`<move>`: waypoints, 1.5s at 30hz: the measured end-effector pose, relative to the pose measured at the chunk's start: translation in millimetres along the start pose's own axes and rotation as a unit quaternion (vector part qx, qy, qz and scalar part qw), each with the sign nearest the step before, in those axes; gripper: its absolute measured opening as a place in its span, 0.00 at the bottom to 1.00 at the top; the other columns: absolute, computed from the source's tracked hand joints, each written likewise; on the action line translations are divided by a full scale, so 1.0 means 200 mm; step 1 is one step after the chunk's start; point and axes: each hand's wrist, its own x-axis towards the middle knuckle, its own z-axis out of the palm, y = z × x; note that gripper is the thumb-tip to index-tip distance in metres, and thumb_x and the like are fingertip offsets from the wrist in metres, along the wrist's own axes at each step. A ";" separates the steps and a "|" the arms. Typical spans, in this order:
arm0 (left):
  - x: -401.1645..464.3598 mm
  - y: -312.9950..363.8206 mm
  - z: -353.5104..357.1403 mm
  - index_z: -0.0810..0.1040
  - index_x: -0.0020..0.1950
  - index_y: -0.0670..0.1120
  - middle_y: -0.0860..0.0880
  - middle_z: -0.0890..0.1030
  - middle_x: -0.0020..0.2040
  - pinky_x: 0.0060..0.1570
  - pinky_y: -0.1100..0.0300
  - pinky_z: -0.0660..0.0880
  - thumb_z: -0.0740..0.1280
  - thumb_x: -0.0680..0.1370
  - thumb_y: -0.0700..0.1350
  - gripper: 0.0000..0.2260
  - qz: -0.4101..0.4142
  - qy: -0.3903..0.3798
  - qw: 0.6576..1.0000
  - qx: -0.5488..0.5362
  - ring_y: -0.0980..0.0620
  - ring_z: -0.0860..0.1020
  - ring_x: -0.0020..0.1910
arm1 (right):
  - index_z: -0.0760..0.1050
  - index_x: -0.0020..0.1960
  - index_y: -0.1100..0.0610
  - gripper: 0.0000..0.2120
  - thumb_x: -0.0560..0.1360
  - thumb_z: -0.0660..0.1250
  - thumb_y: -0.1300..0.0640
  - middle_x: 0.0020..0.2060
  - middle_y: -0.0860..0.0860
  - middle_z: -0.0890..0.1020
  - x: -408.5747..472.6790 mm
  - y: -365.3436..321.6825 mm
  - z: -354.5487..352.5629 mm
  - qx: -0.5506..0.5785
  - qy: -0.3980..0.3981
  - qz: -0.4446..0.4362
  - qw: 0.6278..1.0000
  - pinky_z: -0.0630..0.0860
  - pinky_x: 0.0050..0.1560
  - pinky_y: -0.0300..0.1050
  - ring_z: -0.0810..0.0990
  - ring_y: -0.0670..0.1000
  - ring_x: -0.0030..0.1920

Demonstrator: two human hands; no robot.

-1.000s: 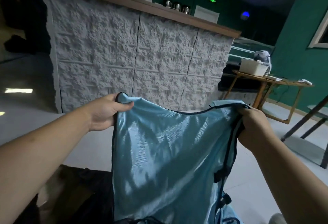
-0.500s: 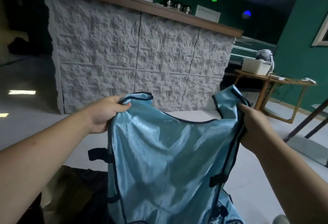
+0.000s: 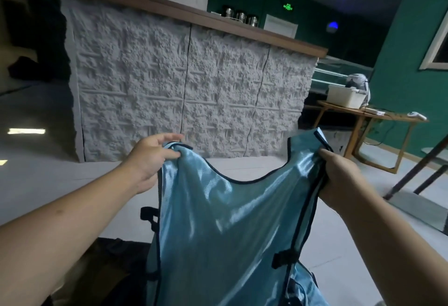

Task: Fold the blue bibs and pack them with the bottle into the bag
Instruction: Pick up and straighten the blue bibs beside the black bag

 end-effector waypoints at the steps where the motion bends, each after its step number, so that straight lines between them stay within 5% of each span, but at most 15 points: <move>1: 0.02 -0.02 0.00 0.84 0.59 0.48 0.39 0.81 0.63 0.66 0.43 0.77 0.71 0.76 0.30 0.17 0.002 0.029 1.000 0.011 0.41 0.82 0.60 | 0.79 0.56 0.63 0.11 0.83 0.64 0.56 0.43 0.58 0.87 0.01 0.00 -0.01 0.007 0.009 0.001 1.000 0.82 0.36 0.49 0.87 0.54 0.37; 7: 0.08 -0.10 -0.04 0.81 0.51 0.50 0.43 0.83 0.52 0.49 0.47 0.83 0.68 0.80 0.41 0.05 -0.015 0.179 0.983 0.046 0.43 0.83 0.46 | 0.81 0.55 0.62 0.11 0.82 0.65 0.55 0.46 0.58 0.87 -0.01 0.00 -0.01 0.048 0.054 -0.008 0.997 0.83 0.35 0.51 0.88 0.55 0.38; 11: 0.12 -0.11 -0.04 0.78 0.48 0.38 0.43 0.76 0.41 0.42 0.51 0.73 0.61 0.82 0.49 0.15 -0.065 0.240 0.968 0.025 0.45 0.76 0.42 | 0.80 0.55 0.62 0.10 0.82 0.66 0.56 0.46 0.58 0.85 -0.04 0.01 0.02 0.032 0.057 -0.002 0.998 0.83 0.41 0.50 0.85 0.55 0.39; 13: 0.10 -0.09 0.01 0.78 0.54 0.40 0.45 0.77 0.43 0.47 0.46 0.77 0.59 0.82 0.56 0.19 -0.069 0.203 0.976 0.048 0.40 0.80 0.46 | 0.78 0.59 0.63 0.13 0.83 0.65 0.54 0.46 0.59 0.84 -0.06 0.01 0.06 0.015 0.047 -0.001 0.999 0.83 0.44 0.50 0.85 0.56 0.40; 14: 0.07 -0.07 0.05 0.77 0.58 0.40 0.47 0.77 0.46 0.51 0.49 0.74 0.59 0.83 0.56 0.20 -0.064 0.165 0.982 0.062 0.47 0.70 0.44 | 0.77 0.61 0.64 0.14 0.83 0.64 0.54 0.47 0.59 0.84 -0.08 0.02 0.08 0.002 0.040 -0.003 0.999 0.83 0.46 0.51 0.85 0.56 0.41; 15: 0.04 -0.05 0.09 0.75 0.65 0.40 0.46 0.79 0.54 0.63 0.43 0.74 0.58 0.85 0.56 0.21 -0.053 0.122 0.989 0.068 0.39 0.69 0.69 | 0.77 0.61 0.65 0.14 0.84 0.64 0.55 0.47 0.59 0.85 -0.10 0.03 0.11 -0.011 0.026 -0.004 1.000 0.84 0.47 0.51 0.86 0.55 0.41; 16: 0.00 -0.03 0.15 0.72 0.73 0.43 0.44 0.78 0.64 0.70 0.45 0.67 0.58 0.85 0.55 0.22 -0.042 0.069 0.995 0.057 0.43 0.76 0.66 | 0.77 0.59 0.66 0.13 0.84 0.63 0.56 0.47 0.60 0.85 -0.13 0.04 0.15 -0.022 0.010 -0.006 1.000 0.84 0.48 0.52 0.87 0.55 0.40; 18: -0.10 0.01 0.25 0.63 0.81 0.51 0.53 0.65 0.79 0.78 0.43 0.60 0.58 0.86 0.53 0.23 0.001 -0.036 0.999 0.018 0.51 0.64 0.77 | 0.78 0.56 0.68 0.14 0.84 0.62 0.57 0.50 0.61 0.85 -0.20 0.08 0.22 -0.051 -0.020 -0.006 0.998 0.83 0.53 0.56 0.84 0.57 0.41; 22: -0.26 0.02 0.44 0.61 0.82 0.55 0.61 0.63 0.78 0.79 0.53 0.56 0.56 0.87 0.47 0.22 0.079 -0.147 0.983 0.071 0.58 0.60 0.78 | 0.77 0.56 0.68 0.18 0.86 0.60 0.52 0.37 0.62 0.79 -0.35 0.14 0.36 -0.109 -0.089 -0.004 0.990 0.76 0.33 0.43 0.79 0.55 0.34; 25: -0.35 0.00 0.54 0.70 0.73 0.66 0.58 0.76 0.72 0.72 0.58 0.68 0.58 0.87 0.46 0.19 0.086 -0.215 0.970 0.071 0.60 0.74 0.69 | 0.80 0.50 0.63 0.18 0.86 0.59 0.52 0.43 0.62 0.87 -0.44 0.21 0.42 -0.148 -0.124 -0.016 0.981 0.84 0.43 0.53 0.88 0.59 0.43; 28: -0.39 -0.02 0.60 0.72 0.68 0.67 0.52 0.82 0.62 0.63 0.61 0.74 0.59 0.87 0.43 0.19 0.069 -0.225 0.971 0.031 0.56 0.80 0.58 | 0.80 0.50 0.60 0.22 0.86 0.56 0.45 0.48 0.62 0.86 -0.46 0.28 0.46 -0.174 -0.145 -0.042 0.973 0.82 0.55 0.54 0.87 0.56 0.50; 32: -0.40 -0.01 0.56 0.66 0.78 0.58 0.60 0.79 0.67 0.66 0.65 0.73 0.59 0.86 0.44 0.21 0.096 -0.265 0.959 -0.001 0.62 0.76 0.68 | 0.79 0.56 0.52 0.29 0.79 0.51 0.31 0.54 0.54 0.84 -0.46 0.30 0.45 -0.139 -0.219 -0.027 0.965 0.79 0.49 0.39 0.84 0.45 0.53; 35: -0.37 0.03 0.50 0.72 0.74 0.58 0.54 0.84 0.58 0.53 0.61 0.78 0.67 0.83 0.42 0.21 0.082 -0.259 0.962 -0.013 0.53 0.81 0.60 | 0.79 0.66 0.58 0.44 0.71 0.50 0.24 0.59 0.59 0.84 -0.42 0.27 0.42 -0.123 -0.273 -0.040 0.953 0.82 0.58 0.50 0.85 0.52 0.58; 39: -0.33 0.05 0.47 0.73 0.72 0.55 0.53 0.84 0.59 0.59 0.52 0.79 0.72 0.77 0.31 0.29 0.107 -0.242 0.963 0.044 0.51 0.82 0.61 | 0.81 0.64 0.53 0.47 0.66 0.53 0.18 0.59 0.54 0.85 -0.42 0.27 0.42 -0.162 -0.305 -0.074 0.936 0.74 0.70 0.56 0.82 0.50 0.63; 45: -0.28 0.09 0.45 0.73 0.73 0.53 0.51 0.84 0.62 0.65 0.42 0.78 0.56 0.74 0.21 0.36 0.136 -0.162 0.975 0.072 0.50 0.82 0.63 | 0.83 0.52 0.55 0.22 0.85 0.55 0.44 0.45 0.44 0.88 -0.41 0.18 0.35 -0.189 -0.367 -0.086 0.907 0.79 0.53 0.37 0.84 0.38 0.49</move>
